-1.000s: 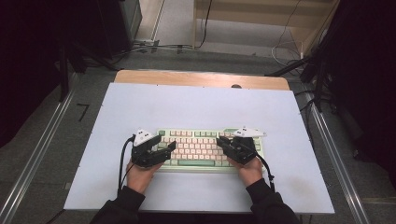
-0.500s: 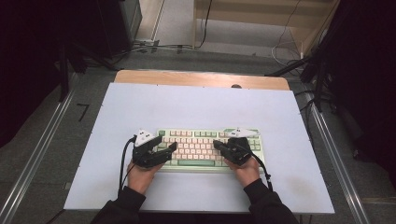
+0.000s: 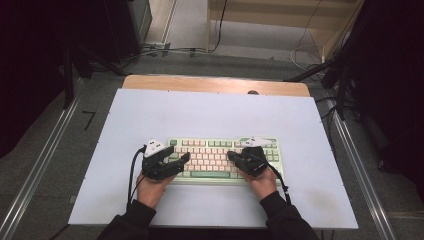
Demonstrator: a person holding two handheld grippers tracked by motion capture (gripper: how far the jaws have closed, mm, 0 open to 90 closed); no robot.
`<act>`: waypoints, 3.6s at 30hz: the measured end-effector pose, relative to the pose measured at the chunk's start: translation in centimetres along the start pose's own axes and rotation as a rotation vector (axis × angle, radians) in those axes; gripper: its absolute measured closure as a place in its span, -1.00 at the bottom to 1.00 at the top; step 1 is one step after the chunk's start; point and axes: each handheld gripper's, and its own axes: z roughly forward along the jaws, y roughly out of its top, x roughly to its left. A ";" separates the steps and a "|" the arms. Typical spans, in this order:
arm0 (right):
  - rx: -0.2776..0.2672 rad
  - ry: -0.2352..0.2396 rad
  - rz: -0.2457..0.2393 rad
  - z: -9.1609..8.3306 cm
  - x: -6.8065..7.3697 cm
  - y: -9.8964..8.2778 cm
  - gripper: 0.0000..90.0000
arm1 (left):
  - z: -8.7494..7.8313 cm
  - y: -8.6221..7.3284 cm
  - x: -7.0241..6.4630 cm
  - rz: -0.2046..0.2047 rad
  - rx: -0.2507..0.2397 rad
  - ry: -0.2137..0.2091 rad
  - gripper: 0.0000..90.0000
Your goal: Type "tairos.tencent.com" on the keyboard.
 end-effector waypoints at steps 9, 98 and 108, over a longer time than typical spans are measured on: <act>-0.080 0.032 -0.001 -1.6 -0.2 0.6 0.40 | 0.0 0.0 0.0 -0.001 0.001 -0.001 -0.22; -0.120 -0.034 0.019 -4.1 -1.8 0.0 -0.40 | 2.0 -0.4 -1.0 0.071 0.142 -0.037 1.00; -0.121 -0.032 0.018 -4.1 -1.8 0.0 -0.40 | 2.0 -0.4 -1.0 0.072 0.146 -0.040 0.99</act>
